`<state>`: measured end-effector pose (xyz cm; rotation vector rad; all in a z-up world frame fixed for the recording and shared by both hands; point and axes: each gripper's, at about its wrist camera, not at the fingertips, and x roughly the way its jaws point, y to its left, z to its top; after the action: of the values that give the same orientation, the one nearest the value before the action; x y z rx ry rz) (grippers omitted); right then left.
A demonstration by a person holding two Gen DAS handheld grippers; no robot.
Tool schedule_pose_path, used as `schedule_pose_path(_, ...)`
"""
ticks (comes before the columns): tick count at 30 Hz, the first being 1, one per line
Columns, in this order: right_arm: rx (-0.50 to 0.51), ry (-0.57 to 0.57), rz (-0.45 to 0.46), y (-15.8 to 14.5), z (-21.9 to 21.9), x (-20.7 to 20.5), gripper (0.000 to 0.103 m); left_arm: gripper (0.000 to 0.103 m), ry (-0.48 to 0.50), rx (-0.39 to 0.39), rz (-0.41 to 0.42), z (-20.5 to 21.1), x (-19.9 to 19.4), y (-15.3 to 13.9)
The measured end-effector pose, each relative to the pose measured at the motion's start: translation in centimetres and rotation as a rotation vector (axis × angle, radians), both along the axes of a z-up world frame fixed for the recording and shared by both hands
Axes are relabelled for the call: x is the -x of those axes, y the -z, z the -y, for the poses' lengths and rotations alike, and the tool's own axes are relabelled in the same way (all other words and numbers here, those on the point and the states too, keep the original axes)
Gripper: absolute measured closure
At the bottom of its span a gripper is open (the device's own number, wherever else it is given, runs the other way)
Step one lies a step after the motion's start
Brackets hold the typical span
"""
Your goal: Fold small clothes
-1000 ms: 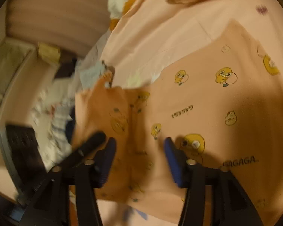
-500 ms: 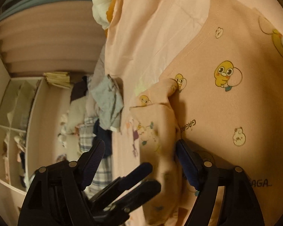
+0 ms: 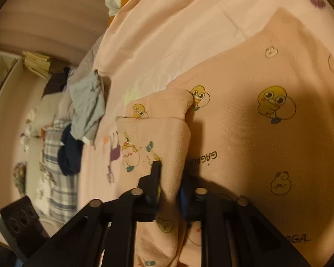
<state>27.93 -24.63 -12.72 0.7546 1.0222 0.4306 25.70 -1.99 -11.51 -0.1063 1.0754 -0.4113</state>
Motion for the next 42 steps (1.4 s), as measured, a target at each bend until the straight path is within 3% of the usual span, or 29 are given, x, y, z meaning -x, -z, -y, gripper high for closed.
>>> schedule_pose_path(6,0.075,0.001,0.108,-3.6,0.9,0.7,0.093,0.051,-0.009,0.001,0.014,-0.6,0.2,-0.3)
schedule_pose_path(14,0.189,0.063,0.143,-5.6,4.0,0.8,0.097,0.048,-0.007,0.019,0.011,-0.4,0.1,-0.1)
schedule_pose_path(23,0.170,0.086,0.120,-5.2,6.0,0.5,0.097,0.046,0.027,0.026,0.012,1.6,-0.1,0.0)
schedule_pose_path(28,0.139,0.009,-0.013,-2.2,4.3,-0.3,0.096,0.045,0.004,-0.011,-0.016,1.1,-0.6,1.4)
schedule_pose_path(32,0.040,0.031,-0.034,-1.5,4.8,0.3,0.080,0.044,-0.010,-0.036,-0.021,-0.2,-0.5,2.1)
schedule_pose_path(35,-0.005,0.009,-0.003,-2.0,5.1,1.7,0.075,0.044,-0.026,-0.044,-0.030,-1.3,-0.6,2.6)
schedule_pose_path(37,-0.018,-0.039,-0.020,-1.7,4.5,2.6,0.061,0.043,-0.043,-0.022,-0.047,-2.0,-0.7,2.9)
schedule_pose_path(42,0.002,-0.120,-0.062,-0.4,2.3,3.2,0.061,0.041,-0.053,-0.018,-0.047,-2.3,-0.4,3.0)
